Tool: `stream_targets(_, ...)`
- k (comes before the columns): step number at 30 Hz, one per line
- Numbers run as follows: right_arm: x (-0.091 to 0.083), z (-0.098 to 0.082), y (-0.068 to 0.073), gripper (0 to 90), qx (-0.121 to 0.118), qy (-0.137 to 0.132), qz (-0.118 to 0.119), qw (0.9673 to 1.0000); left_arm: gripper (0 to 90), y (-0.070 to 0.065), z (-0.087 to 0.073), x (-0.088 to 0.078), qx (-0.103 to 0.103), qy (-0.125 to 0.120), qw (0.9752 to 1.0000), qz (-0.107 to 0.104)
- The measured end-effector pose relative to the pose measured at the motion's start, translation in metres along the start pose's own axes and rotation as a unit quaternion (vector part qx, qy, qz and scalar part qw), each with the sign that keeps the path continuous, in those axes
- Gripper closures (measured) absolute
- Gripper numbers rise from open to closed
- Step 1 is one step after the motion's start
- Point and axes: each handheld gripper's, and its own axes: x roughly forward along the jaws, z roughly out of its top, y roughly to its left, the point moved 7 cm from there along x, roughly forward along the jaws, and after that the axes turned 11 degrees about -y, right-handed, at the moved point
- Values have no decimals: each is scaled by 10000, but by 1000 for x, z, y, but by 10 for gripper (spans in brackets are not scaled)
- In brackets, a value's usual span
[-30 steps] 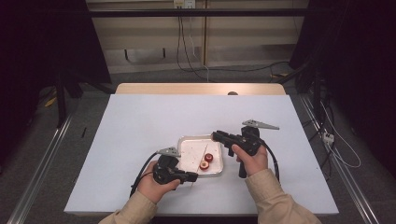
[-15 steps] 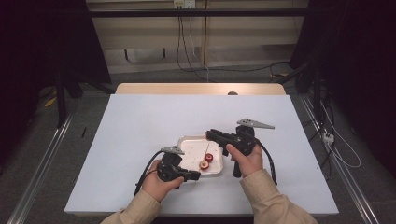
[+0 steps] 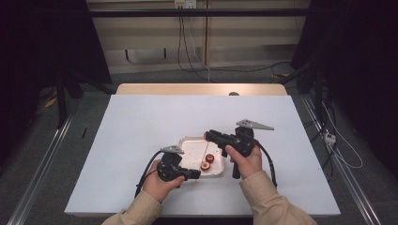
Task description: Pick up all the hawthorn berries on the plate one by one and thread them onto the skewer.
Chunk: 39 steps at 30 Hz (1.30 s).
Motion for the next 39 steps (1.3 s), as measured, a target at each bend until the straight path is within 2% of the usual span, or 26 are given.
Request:
stream_targets(6, 0, -3, 1, 741, 16, 3, 38, 10000, 900, 2, 2, -3, -30, -123, 9999, 46)
stream_targets(9, 0, -8, 2, 740, 35, 87, 71, 9999, 900, 2, 4, -3, -50, -176, 9998, 100)
stream_targets(11, 1, -10, 3, 741, 17, 76, 92, 9999, 900, 2, 3, -3, -64, -134, 9999, 71)
stream_targets(13, 1, -11, 4, 740, 32, 57, 91, 9999, 900, 4, 3, -3, -60, -189, 9997, 157)
stream_targets(18, 0, -12, -1, 736, 244, -1, 75, 9997, 900, 2, 3, -5, -6, -137, 9999, 94)
stream_targets(19, 0, -12, -1, 734, 255, 20, 78, 9996, 900, 1, 2, -4, -2, -168, 9998, 137)
stream_targets(20, -1, -13, -2, 724, 257, 34, 79, 9996, 900, 1, 2, -3, 31, -166, 9997, 168)
stream_targets(23, 0, -13, -4, 602, 262, 24, 2, 9997, 900, 1, 2, -3, 51, -146, 9997, 169)
stream_targets(25, 0, -13, -3, 595, 234, 57, 52, 9997, 900, 1, 2, -2, 79, -108, 9998, 151)
stream_targets(28, 2, -16, -2, 510, 255, 156, 85, 9995, 900, 0, 1, 0, 120, -59, 9998, 159)
stream_targets(33, 6, -23, 2, 572, 87, 302, 75, 9995, 900, -1, 2, 0, 186, -66, 9996, 176)
stream_targets(35, 6, -23, 3, 653, 69, 289, 89, 9995, 900, 0, 1, -1, 164, -75, 9996, 198)
stream_targets(39, 4, -21, 2, 660, 91, 228, 101, 9996, 900, 0, 1, -2, 237, -72, 9995, 203)
